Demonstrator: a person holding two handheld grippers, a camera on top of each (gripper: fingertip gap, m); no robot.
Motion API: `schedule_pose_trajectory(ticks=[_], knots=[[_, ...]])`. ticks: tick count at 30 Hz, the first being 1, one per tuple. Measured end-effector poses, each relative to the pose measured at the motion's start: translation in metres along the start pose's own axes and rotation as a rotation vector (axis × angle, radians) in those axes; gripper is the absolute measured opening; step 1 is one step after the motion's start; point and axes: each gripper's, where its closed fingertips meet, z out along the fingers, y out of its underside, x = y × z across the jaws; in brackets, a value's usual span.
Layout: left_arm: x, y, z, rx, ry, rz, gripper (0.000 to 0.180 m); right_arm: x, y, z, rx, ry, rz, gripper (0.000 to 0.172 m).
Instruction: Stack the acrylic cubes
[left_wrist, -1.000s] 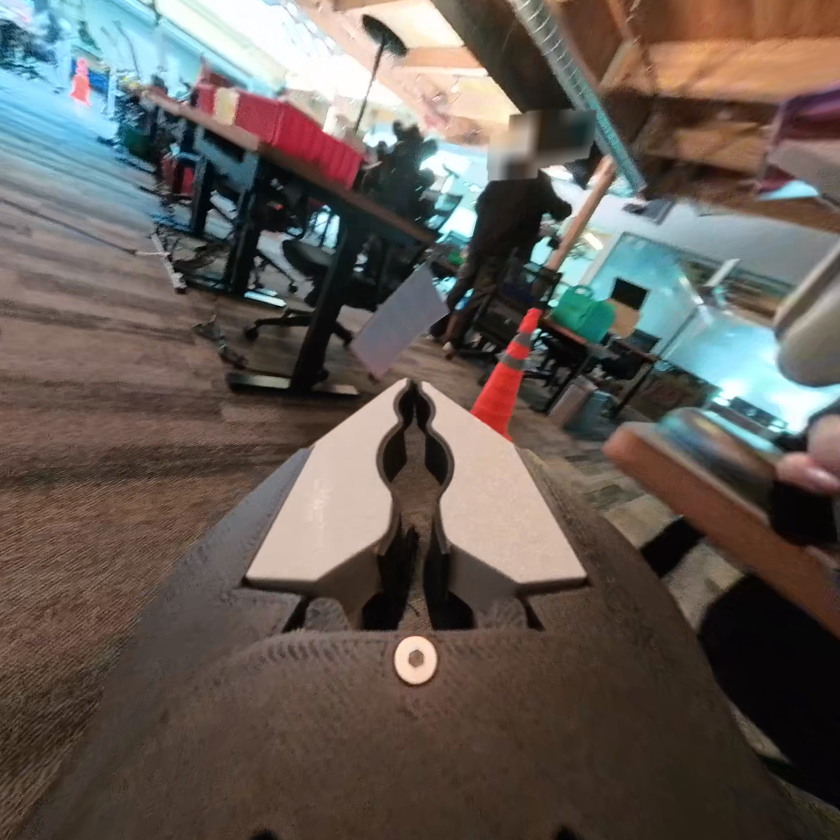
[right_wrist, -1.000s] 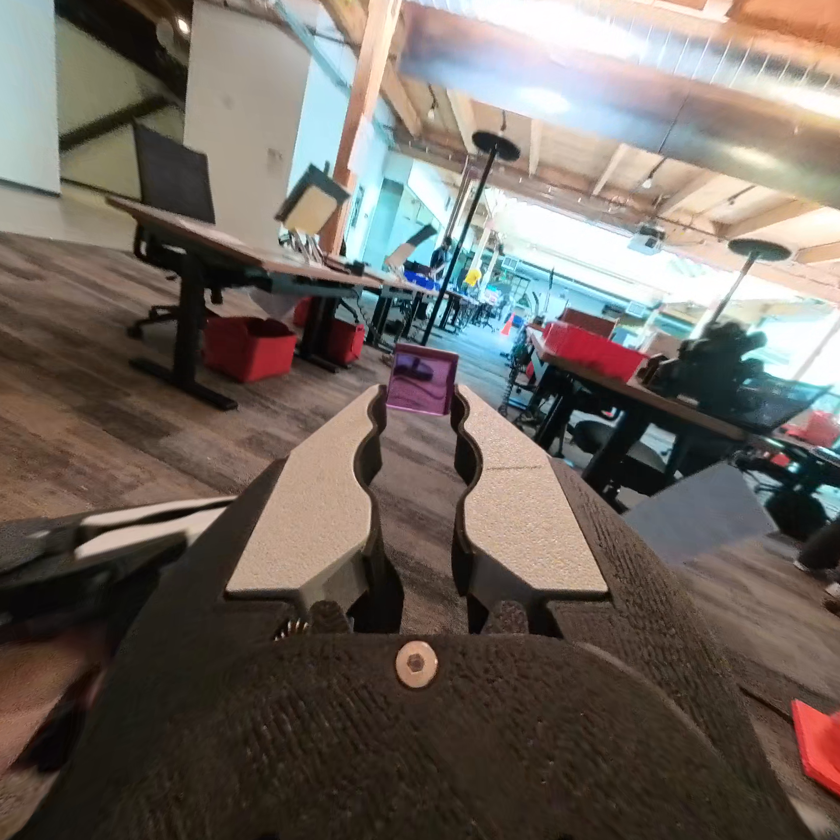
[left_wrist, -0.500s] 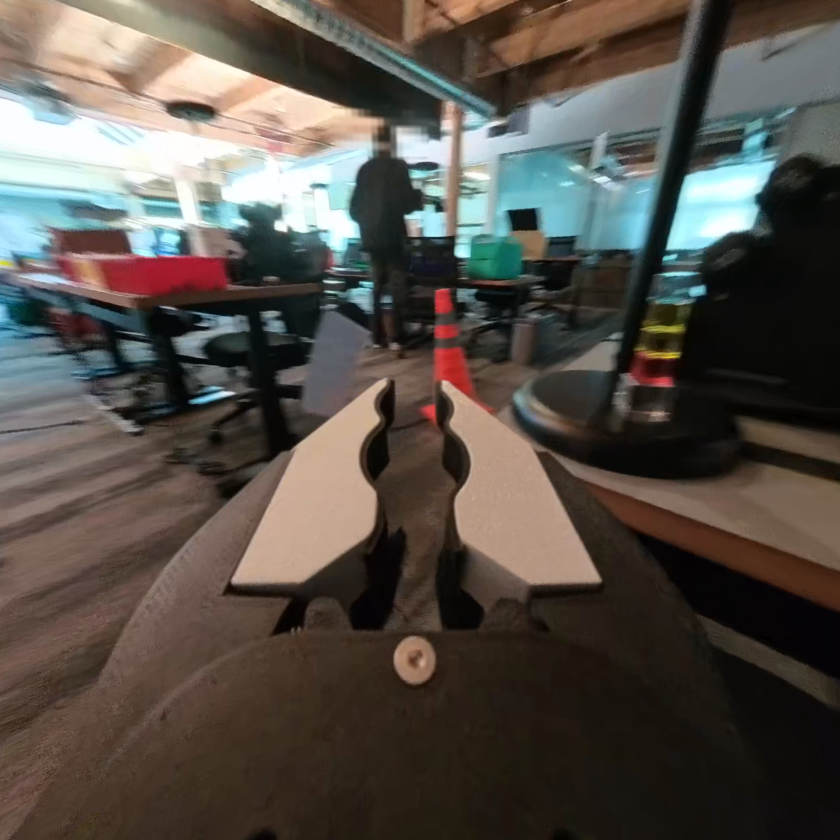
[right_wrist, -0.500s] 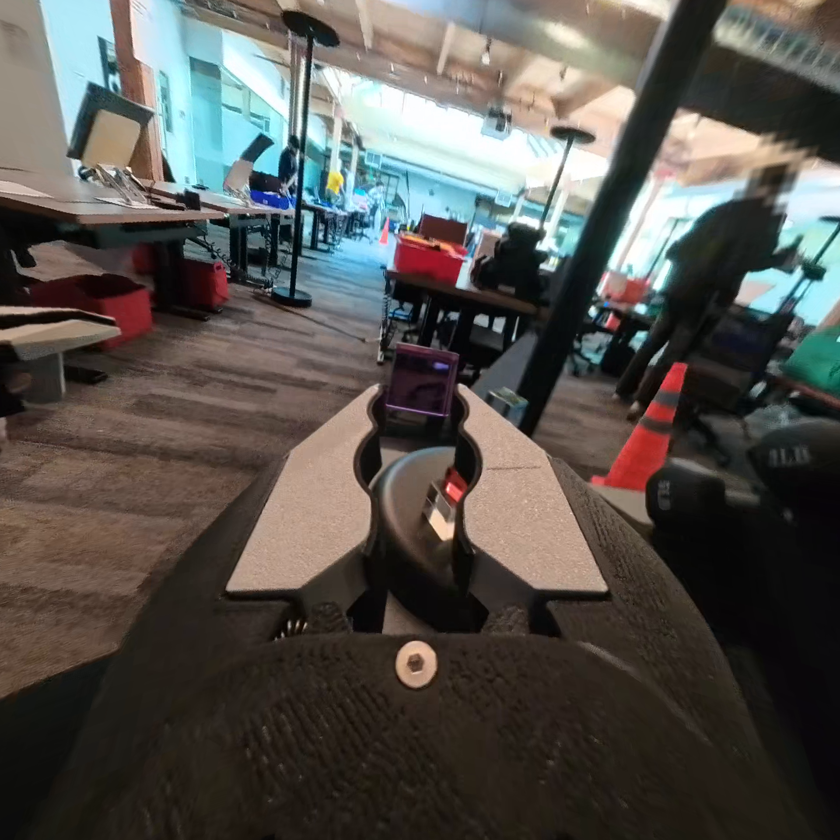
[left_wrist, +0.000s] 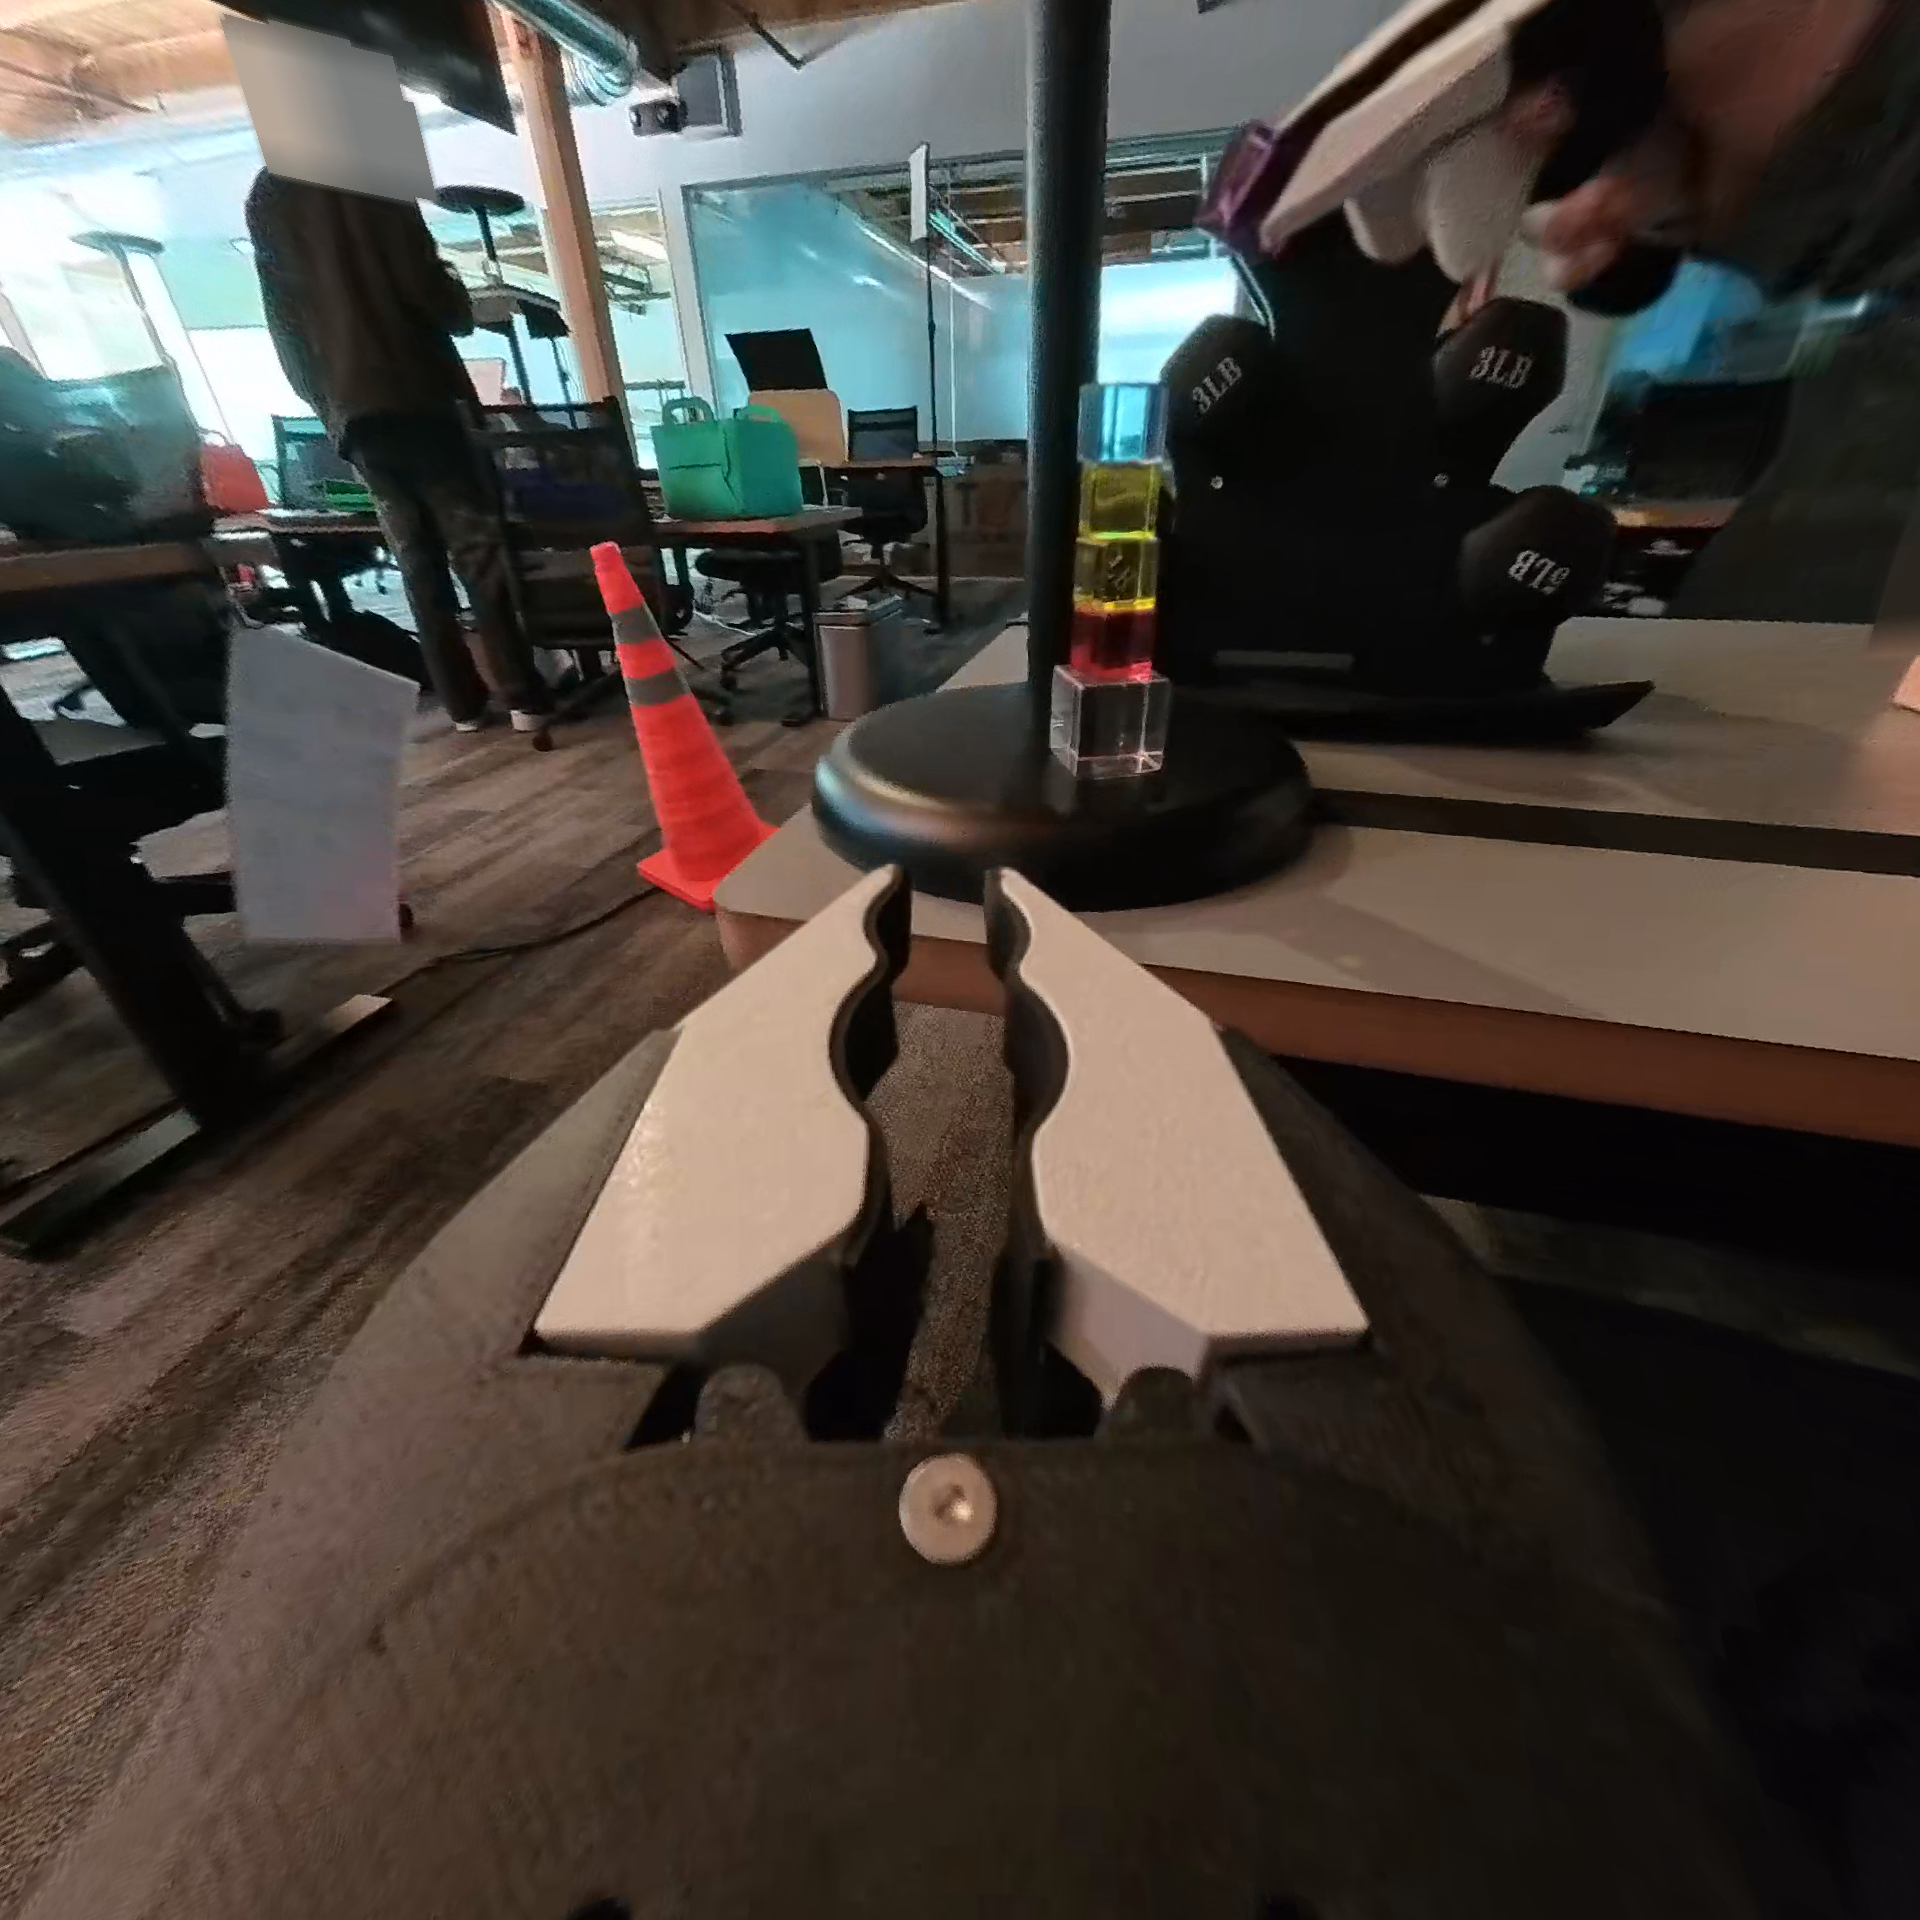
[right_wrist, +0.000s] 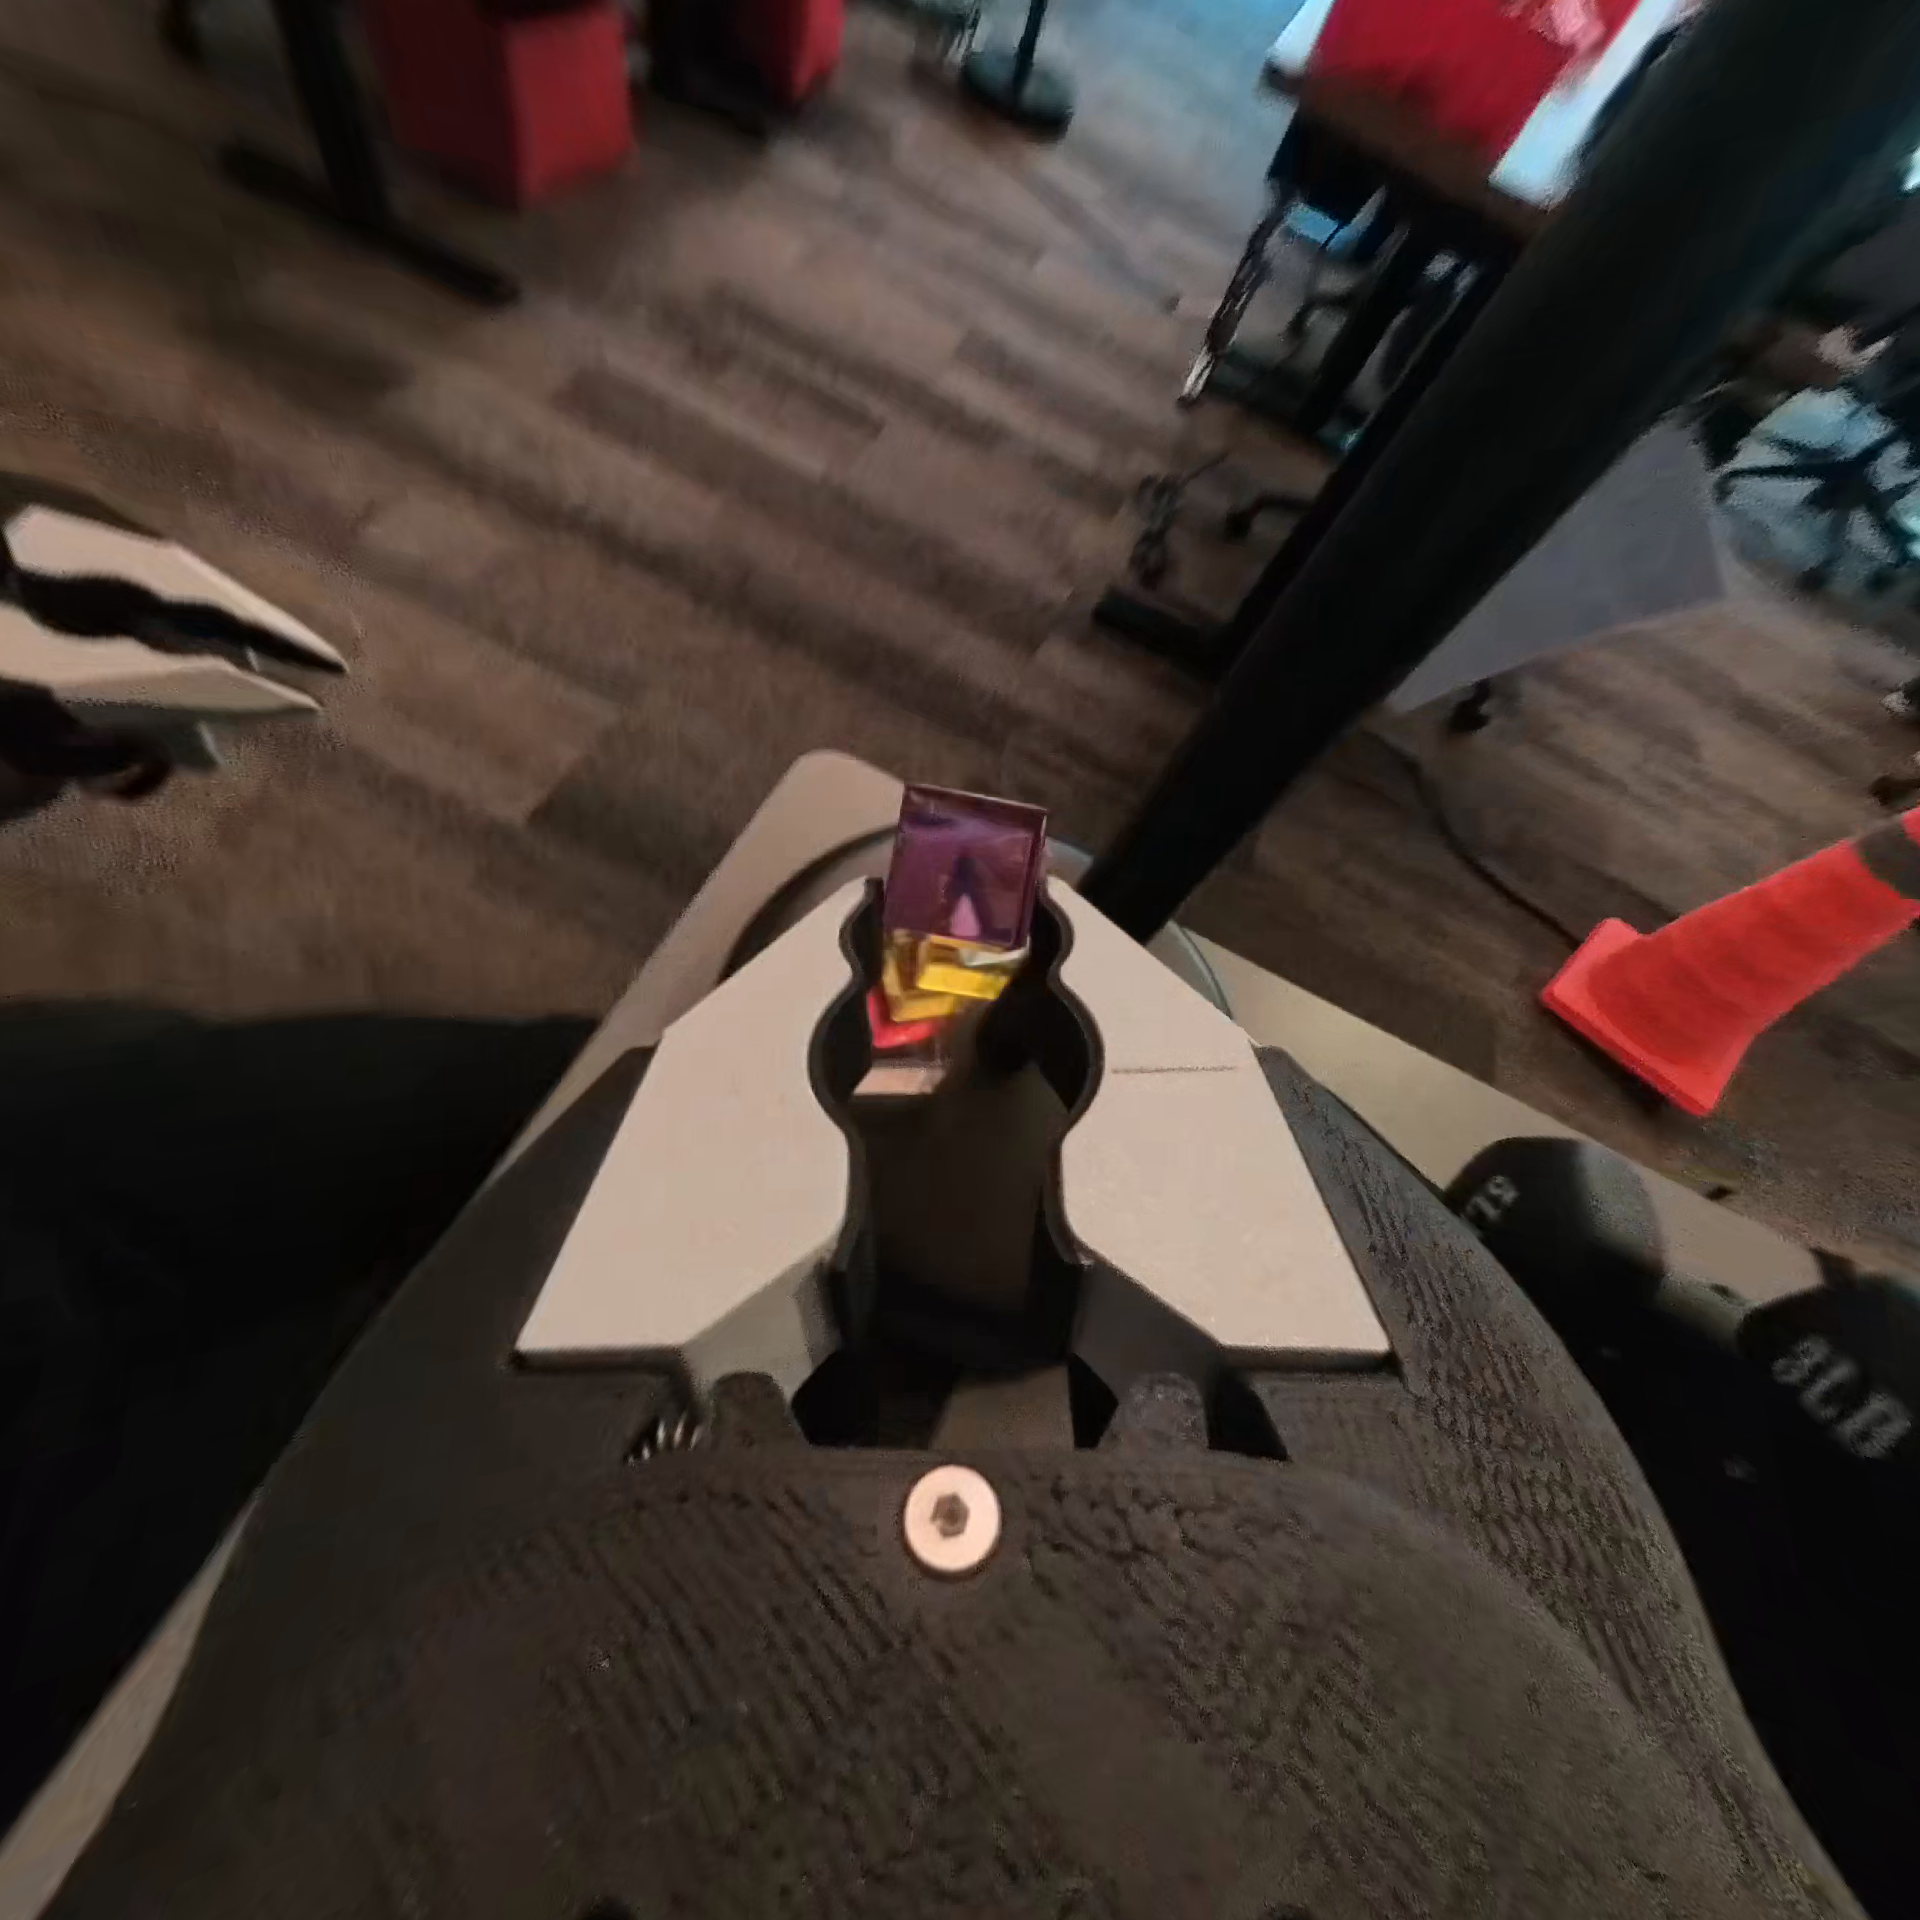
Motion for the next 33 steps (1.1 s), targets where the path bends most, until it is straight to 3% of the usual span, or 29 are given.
schedule_pose_trajectory(ticks=[6,11,22,26,29,33], knots=[[-0.004,-0.004,0.018,0.025,0.009,-0.053,0.013,0.009,0.0,0.026,-0.208,-0.191,-0.066,0.027],[0.002,-0.001,0.031,0.036,0.037,-0.108,0.011,0.015,0.015,0.04,-0.312,-0.217,-0.077,0.027],[-0.003,0.012,0.034,0.0,0.029,-0.145,0.012,0.017,0.019,0.047,-0.289,-0.257,-0.068,0.028],[-0.003,0.017,0.035,-0.016,0.04,-0.184,0.014,0.016,0.02,0.043,-0.28,-0.24,-0.073,0.043],[-0.002,0.019,0.035,-0.024,0.044,-0.194,0.016,0.018,0.019,0.028,-0.245,-0.175,-0.06,0.059],[-0.001,0.023,0.033,-0.052,0.057,-0.19,0.02,0.017,0.013,-0.004,-0.041,0.004,-0.019,0.059]])
